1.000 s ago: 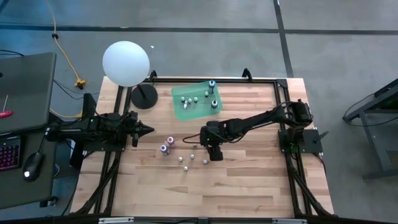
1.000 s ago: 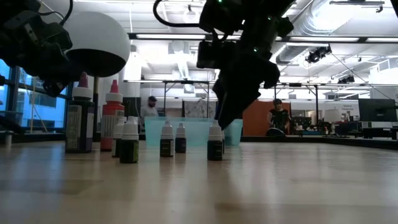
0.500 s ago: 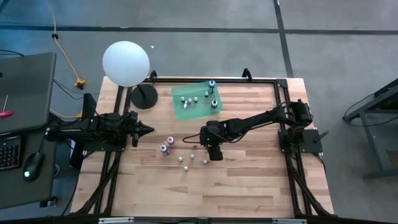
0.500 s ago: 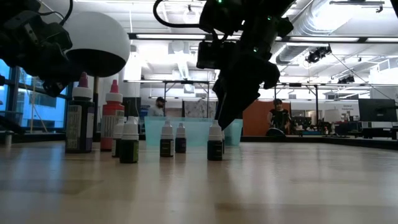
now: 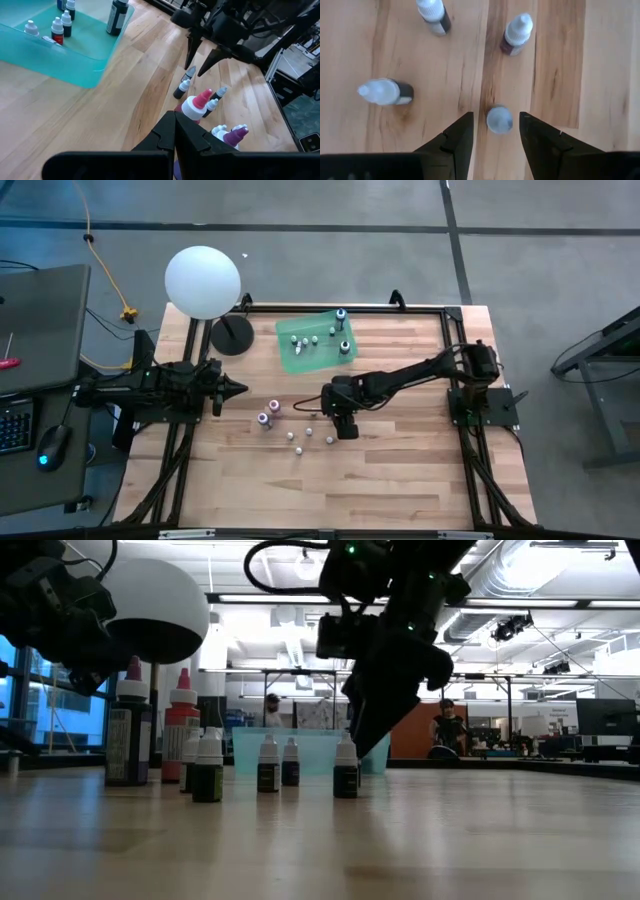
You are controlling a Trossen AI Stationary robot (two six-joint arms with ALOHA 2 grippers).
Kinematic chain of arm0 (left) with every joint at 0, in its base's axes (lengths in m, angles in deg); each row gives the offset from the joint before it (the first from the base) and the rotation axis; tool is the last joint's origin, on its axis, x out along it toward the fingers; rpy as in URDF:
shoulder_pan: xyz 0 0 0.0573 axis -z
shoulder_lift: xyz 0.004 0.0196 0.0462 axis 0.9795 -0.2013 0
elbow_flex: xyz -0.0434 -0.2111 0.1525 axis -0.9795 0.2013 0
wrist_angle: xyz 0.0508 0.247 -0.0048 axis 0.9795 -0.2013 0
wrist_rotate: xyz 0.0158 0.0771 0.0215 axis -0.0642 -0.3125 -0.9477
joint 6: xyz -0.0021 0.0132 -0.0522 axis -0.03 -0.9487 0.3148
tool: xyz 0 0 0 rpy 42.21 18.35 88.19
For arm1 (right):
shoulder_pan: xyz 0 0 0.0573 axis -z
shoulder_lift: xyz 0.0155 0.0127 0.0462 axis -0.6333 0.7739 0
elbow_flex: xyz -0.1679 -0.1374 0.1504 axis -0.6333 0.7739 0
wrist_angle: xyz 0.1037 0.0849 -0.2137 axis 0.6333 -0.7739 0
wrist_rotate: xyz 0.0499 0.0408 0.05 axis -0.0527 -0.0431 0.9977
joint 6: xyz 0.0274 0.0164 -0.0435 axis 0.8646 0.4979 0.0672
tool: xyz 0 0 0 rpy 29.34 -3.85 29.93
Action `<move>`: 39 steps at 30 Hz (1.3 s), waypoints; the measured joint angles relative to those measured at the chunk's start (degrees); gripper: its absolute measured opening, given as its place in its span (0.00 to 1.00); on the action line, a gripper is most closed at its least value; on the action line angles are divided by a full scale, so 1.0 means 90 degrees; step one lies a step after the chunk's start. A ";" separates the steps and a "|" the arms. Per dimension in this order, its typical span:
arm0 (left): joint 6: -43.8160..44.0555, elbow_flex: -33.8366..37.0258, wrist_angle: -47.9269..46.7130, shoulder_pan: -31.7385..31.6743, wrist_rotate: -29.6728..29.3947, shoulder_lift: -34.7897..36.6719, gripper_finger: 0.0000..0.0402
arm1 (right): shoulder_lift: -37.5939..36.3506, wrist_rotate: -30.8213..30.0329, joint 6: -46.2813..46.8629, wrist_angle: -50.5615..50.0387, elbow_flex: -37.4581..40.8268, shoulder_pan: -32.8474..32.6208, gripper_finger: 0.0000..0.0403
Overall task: Pick & Place food coloring
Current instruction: Put the small purple dye bottle in the green bin
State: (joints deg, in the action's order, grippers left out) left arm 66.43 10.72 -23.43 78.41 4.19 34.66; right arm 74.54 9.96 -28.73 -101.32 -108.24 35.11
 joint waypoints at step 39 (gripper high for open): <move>0.0000 0.0000 0.0002 0.0001 -0.0002 0.0002 0.00 | 0.0050 -0.0022 0.0024 0.0067 -0.0001 0.0005 0.16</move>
State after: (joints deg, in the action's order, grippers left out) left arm 66.43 10.72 -23.40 78.42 4.17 34.68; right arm 74.99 9.76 -28.52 -100.72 -108.26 35.15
